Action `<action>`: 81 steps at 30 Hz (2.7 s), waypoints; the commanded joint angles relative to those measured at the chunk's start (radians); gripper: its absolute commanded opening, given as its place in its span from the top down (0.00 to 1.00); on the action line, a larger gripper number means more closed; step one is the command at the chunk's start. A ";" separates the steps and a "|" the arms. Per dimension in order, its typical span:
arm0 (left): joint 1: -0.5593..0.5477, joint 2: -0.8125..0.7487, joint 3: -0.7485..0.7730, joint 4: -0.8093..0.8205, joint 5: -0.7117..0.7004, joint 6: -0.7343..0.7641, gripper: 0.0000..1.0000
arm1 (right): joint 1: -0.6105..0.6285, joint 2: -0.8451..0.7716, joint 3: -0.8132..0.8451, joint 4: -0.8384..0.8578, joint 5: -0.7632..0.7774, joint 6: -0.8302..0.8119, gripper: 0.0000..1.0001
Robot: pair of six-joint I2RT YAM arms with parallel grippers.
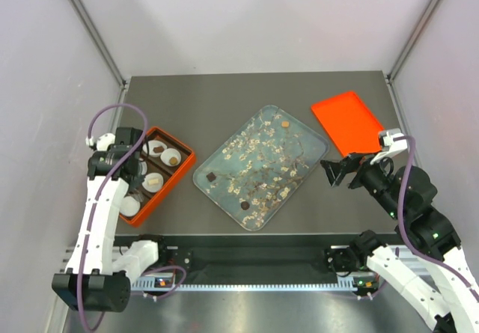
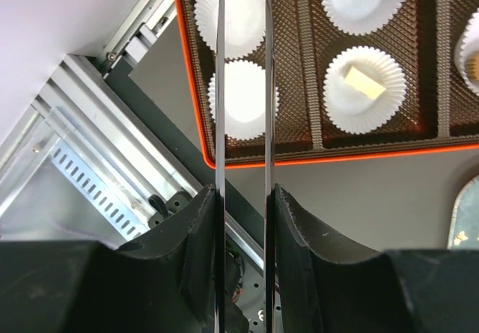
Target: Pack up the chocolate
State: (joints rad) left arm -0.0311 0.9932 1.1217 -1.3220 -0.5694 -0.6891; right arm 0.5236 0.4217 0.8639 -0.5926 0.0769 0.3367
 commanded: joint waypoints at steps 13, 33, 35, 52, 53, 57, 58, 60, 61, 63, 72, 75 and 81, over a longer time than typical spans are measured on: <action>0.126 0.032 -0.006 0.053 0.011 0.115 0.68 | 0.016 0.002 0.029 0.002 0.008 -0.005 0.00; 0.128 0.073 -0.043 0.078 0.034 0.135 0.67 | 0.016 0.012 0.046 -0.003 -0.005 0.008 0.00; 0.128 0.076 -0.042 0.078 0.037 0.137 0.67 | 0.016 0.020 0.047 0.002 -0.006 0.008 0.00; 0.128 0.047 -0.051 0.058 0.049 0.109 0.67 | 0.016 0.055 0.060 0.013 -0.063 0.022 0.00; 0.128 0.045 -0.053 0.058 0.049 0.108 0.66 | 0.016 0.055 0.063 0.010 -0.063 0.024 0.00; 0.128 0.048 -0.059 0.061 0.055 0.109 0.64 | 0.016 0.051 0.069 0.005 -0.055 0.024 0.00; 0.128 0.051 -0.060 0.063 0.057 0.111 0.64 | 0.016 0.048 0.070 0.004 -0.054 0.025 0.00; 0.128 0.053 -0.060 0.067 0.068 0.118 0.64 | 0.016 0.046 0.073 -0.003 -0.052 0.024 0.00; 0.128 0.042 -0.060 0.066 0.065 0.120 0.64 | 0.016 0.046 0.076 -0.006 -0.052 0.021 0.00; 0.128 0.021 -0.060 0.063 0.059 0.118 0.64 | 0.016 0.049 0.078 -0.010 -0.046 0.021 0.00; 0.128 -0.007 -0.059 0.063 0.054 0.117 0.62 | 0.016 0.051 0.090 -0.013 -0.052 0.019 0.00; 0.128 -0.018 -0.062 0.063 0.049 0.117 0.61 | 0.016 0.051 0.092 -0.015 -0.052 0.021 0.00; 0.128 -0.018 -0.060 0.064 0.060 0.118 0.59 | 0.016 0.063 0.099 -0.018 -0.055 0.021 0.00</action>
State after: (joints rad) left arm 0.0906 0.9920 1.0622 -1.2789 -0.4950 -0.5735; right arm 0.5236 0.4744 0.9077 -0.6071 0.0280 0.3519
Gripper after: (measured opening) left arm 0.417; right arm 0.996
